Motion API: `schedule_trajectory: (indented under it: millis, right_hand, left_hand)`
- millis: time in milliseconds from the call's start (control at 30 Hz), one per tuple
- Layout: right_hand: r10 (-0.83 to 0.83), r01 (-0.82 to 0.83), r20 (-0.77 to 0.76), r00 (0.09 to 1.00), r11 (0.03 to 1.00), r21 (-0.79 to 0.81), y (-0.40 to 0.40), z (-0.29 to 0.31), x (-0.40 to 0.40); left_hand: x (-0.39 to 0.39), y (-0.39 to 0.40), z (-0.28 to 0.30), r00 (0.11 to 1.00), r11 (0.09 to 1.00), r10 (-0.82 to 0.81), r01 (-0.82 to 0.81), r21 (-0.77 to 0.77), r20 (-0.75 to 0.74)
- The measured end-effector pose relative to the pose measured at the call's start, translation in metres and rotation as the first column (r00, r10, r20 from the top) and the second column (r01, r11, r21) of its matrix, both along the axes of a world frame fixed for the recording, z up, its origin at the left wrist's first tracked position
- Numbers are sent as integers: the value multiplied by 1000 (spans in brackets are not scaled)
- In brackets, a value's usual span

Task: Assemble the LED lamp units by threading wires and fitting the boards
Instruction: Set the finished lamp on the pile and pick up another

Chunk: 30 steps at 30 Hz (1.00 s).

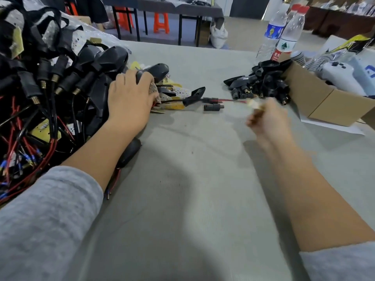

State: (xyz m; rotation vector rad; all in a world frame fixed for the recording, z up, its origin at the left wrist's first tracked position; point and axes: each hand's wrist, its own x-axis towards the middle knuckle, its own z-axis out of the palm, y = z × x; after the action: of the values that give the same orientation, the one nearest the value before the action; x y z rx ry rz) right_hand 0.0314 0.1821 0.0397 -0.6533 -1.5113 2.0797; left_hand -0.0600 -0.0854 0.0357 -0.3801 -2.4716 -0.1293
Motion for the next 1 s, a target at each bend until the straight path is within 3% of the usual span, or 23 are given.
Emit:
schedule_trajectory:
  millis: [100, 200, 300, 367, 433, 500, 567, 667, 733, 800, 833, 900, 967, 1000]
  right_hand:
    - [-144, 136, -36, 989, 977, -162, 52, 1, 28]
    - [-72, 67, -24, 997, 986, -150, 68, 0, 44]
    - [17, -27, -86, 996, 993, -114, 56, 4, 46]
    - [46, -74, -160, 986, 982, -173, 47, 10, 46]
    - [15, -105, -265, 964, 938, -330, 45, 14, 47]
    - [-39, -98, -297, 954, 896, -432, 47, 14, 45]
    - [-86, 17, -169, 982, 926, -377, 46, 10, 40]
    - [-400, 399, -1, 916, 914, -67, 40, 3, 30]
    - [-565, 579, -152, 811, 737, 349, 26, 3, 23]
    - [-343, 498, -367, 865, 503, 706, 2, 5, 12]
    - [-168, 371, -331, 929, 414, 831, -11, 7, 3]
    - [73, 10, -26, 997, 207, 978, -34, 11, -24]
    - [151, -326, 320, 935, 19, 945, -50, 14, -53]
    - [166, -441, 435, 885, -3, 898, -56, 16, -66]
  left_hand:
    - [2, 13, 2, 994, 997, 76, -78, 28, 72]
    - [12, 50, 0, 991, 993, 110, -113, 33, 80]
    - [36, 102, -6, 980, 979, -199, 199, 37, 5]
    - [54, 135, -16, 897, 913, -408, 404, 57, 171]
    - [65, 156, -27, 817, 888, -451, 452, 86, 359]
    - [69, 167, -34, 813, 892, -437, 446, 70, 386]
    - [70, 171, -35, 841, 897, -439, 429, 104, 317]
    - [68, 170, -35, 863, 917, -396, 360, 170, 312]
    - [69, 171, -34, 837, 900, -427, 360, 244, 342]
    - [74, 169, -36, 717, 793, -589, 424, 438, 373]
    - [77, 165, -36, 636, 711, -673, 413, 569, 379]
    - [75, 159, -39, 560, 665, -705, 310, 679, 435]
    - [69, 159, -39, 570, 624, -665, 67, 779, 483]
    - [66, 159, -37, 585, 591, -652, -6, 807, 482]
